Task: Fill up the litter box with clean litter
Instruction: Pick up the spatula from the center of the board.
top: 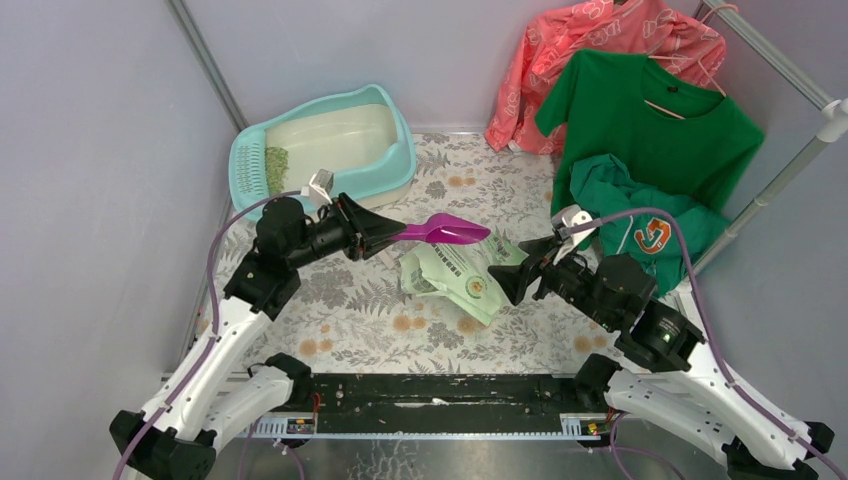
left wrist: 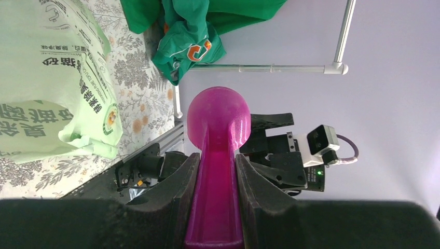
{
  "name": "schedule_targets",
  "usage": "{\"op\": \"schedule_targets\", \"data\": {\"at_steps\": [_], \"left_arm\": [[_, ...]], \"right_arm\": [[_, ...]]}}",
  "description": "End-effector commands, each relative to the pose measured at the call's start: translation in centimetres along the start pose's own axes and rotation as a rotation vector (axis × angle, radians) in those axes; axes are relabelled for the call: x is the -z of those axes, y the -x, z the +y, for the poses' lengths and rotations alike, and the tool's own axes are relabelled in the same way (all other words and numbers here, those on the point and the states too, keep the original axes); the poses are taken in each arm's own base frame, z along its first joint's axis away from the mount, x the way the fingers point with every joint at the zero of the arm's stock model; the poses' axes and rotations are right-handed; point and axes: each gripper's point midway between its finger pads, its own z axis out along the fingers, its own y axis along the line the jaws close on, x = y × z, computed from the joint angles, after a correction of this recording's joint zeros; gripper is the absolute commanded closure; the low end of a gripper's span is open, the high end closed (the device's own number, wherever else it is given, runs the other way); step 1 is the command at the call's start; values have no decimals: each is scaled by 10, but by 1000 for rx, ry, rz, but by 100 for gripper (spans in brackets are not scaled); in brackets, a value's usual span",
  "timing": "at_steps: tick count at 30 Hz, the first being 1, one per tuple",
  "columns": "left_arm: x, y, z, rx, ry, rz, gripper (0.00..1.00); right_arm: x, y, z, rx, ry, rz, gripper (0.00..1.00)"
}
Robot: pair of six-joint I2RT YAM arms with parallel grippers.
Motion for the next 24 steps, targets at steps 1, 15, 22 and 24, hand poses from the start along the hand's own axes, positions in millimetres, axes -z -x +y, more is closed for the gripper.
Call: {"op": "schedule_targets", "data": {"at_steps": [1, 15, 22, 24], "left_arm": [[10, -2, -10, 22, -36, 1, 100], [16, -7, 1, 167, -122, 26, 99], [27, -16, -10, 186, -165, 56, 98], [28, -18, -12, 189, -169, 68, 98]], "right_arm": [[-10, 16, 7, 3, 34, -71, 12], [-27, 7, 7, -12, 47, -132, 12], [-49, 9, 14, -3, 79, -147, 13], [-53, 9, 17, -1, 96, -154, 13]]}}
